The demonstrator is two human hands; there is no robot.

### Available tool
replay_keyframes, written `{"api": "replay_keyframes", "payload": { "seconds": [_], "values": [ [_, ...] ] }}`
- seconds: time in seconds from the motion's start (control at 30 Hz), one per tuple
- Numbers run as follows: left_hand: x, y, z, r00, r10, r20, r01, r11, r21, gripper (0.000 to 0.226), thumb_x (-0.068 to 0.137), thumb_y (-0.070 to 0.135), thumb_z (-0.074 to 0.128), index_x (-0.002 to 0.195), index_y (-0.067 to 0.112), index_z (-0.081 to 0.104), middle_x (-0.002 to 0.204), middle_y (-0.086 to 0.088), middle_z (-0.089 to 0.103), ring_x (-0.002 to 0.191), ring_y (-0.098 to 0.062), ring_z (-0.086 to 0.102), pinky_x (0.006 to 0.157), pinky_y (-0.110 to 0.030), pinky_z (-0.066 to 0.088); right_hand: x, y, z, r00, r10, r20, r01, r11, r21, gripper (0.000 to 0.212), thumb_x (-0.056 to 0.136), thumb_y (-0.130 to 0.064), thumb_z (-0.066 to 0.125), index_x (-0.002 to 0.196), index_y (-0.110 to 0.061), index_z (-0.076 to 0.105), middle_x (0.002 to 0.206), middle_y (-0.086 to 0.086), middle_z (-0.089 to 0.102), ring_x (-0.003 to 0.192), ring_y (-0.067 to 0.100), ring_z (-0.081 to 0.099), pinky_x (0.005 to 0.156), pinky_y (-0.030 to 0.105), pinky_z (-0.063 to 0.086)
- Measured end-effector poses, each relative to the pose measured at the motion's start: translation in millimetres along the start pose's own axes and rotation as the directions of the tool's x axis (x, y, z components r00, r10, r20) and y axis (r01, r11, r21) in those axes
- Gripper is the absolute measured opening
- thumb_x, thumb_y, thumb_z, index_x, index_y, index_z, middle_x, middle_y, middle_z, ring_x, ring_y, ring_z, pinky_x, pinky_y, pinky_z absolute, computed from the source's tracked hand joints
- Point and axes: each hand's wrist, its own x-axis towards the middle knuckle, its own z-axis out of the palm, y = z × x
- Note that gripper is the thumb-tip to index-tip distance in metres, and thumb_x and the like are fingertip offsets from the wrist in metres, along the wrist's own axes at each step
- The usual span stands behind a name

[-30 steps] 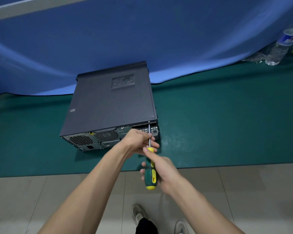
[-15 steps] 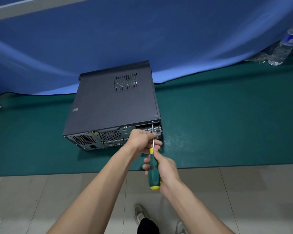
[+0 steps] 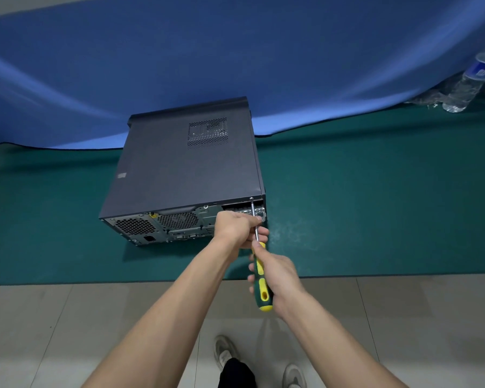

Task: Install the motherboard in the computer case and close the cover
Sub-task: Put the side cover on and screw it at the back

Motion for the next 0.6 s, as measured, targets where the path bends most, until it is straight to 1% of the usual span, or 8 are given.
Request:
{"api": "replay_keyframes", "payload": {
  "seconds": [0.07, 0.13, 0.2, 0.3, 0.37, 0.43, 0.5, 0.6],
  "values": [
    [1, 2, 0, 1.0, -0.016, 0.017, 0.016, 1.0, -0.019, 0.013, 0.089, 0.006, 0.061, 0.076, 0.003, 0.061, 0.055, -0.005, 0.066, 0.038, -0.012, 0.057, 0.037, -0.016, 0.041, 2, -1, -3, 0.995, 0.042, 0.092, -0.055, 0.987, 0.153, 0.041, 0.088, -0.047, 0.062, 0.074, -0.008, 0.066, 0.057, 0.001, 0.055, 0.039, 0.011, 0.047, 0.037, 0.02, 0.039],
    [0, 7, -3, 0.995, -0.047, 0.09, 0.048, 0.999, -0.014, 0.013, 0.093, 0.011, 0.056, 0.085, 0.002, 0.061, 0.059, -0.004, 0.068, 0.042, -0.012, 0.058, 0.041, -0.019, 0.036, 0, -3, -5, 0.938, 0.106, 0.329, -0.242, 0.881, 0.406, 0.042, 0.09, -0.047, 0.057, 0.083, -0.006, 0.065, 0.054, -0.001, 0.05, 0.035, 0.007, 0.043, 0.031, 0.018, 0.036],
    [0, 11, -7, 0.99, -0.06, 0.131, 0.055, 0.998, 0.043, 0.016, 0.095, 0.012, 0.052, 0.087, 0.001, 0.06, 0.062, -0.007, 0.07, 0.045, -0.014, 0.062, 0.04, -0.02, 0.04, -1, -3, -7, 0.899, 0.083, 0.43, -0.292, 0.845, 0.449, 0.043, 0.09, -0.047, 0.053, 0.093, -0.006, 0.064, 0.055, -0.001, 0.051, 0.036, 0.008, 0.045, 0.032, 0.019, 0.039],
    [3, 13, -8, 0.997, -0.033, 0.063, 0.026, 0.992, 0.122, 0.016, 0.09, 0.007, 0.059, 0.076, 0.0, 0.061, 0.059, -0.012, 0.067, 0.038, -0.014, 0.059, 0.037, -0.021, 0.046, -4, -1, -3, 0.925, 0.066, 0.375, -0.171, 0.952, 0.255, 0.042, 0.086, -0.051, 0.061, 0.101, -0.011, 0.063, 0.065, 0.005, 0.059, 0.048, 0.018, 0.057, 0.043, 0.023, 0.046],
    [6, 12, -8, 1.0, -0.008, 0.022, 0.004, 0.987, 0.162, 0.015, 0.086, 0.005, 0.065, 0.076, -0.005, 0.063, 0.054, -0.012, 0.065, 0.037, -0.016, 0.058, 0.039, -0.024, 0.05, -4, 0, 1, 0.969, 0.031, 0.246, -0.065, 0.989, 0.131, 0.032, 0.084, -0.037, 0.07, 0.094, -0.009, 0.059, 0.066, 0.006, 0.058, 0.047, 0.017, 0.058, 0.043, 0.023, 0.045],
    [8, 12, -8, 1.0, 0.023, -0.016, -0.019, 0.973, 0.23, 0.017, 0.081, 0.008, 0.072, 0.074, -0.006, 0.066, 0.057, -0.015, 0.066, 0.037, -0.017, 0.057, 0.041, -0.025, 0.049, -3, 1, 4, 0.992, -0.027, 0.124, 0.014, 0.994, 0.104, 0.021, 0.087, -0.023, 0.069, 0.083, -0.007, 0.057, 0.061, 0.005, 0.056, 0.042, 0.014, 0.054, 0.041, 0.022, 0.043],
    [8, 13, -10, 0.999, 0.037, -0.014, -0.032, 0.965, 0.26, 0.02, 0.08, 0.012, 0.074, 0.07, -0.002, 0.066, 0.058, -0.013, 0.066, 0.037, -0.016, 0.056, 0.041, -0.023, 0.048, -1, 2, 6, 0.991, -0.018, 0.134, -0.014, 0.973, 0.229, 0.023, 0.09, -0.023, 0.065, 0.078, -0.004, 0.061, 0.055, 0.003, 0.055, 0.038, 0.012, 0.049, 0.038, 0.02, 0.041],
    [5, 14, -15, 0.99, -0.046, 0.137, 0.02, 0.982, 0.185, 0.02, 0.091, 0.016, 0.061, 0.076, 0.002, 0.061, 0.057, -0.006, 0.068, 0.041, -0.013, 0.057, 0.038, -0.016, 0.042, -6, 0, 3, 0.926, 0.026, 0.377, -0.226, 0.838, 0.496, 0.032, 0.087, -0.034, 0.058, 0.082, -0.003, 0.063, 0.053, 0.001, 0.049, 0.035, 0.008, 0.042, 0.034, 0.018, 0.038]
  ]
}}
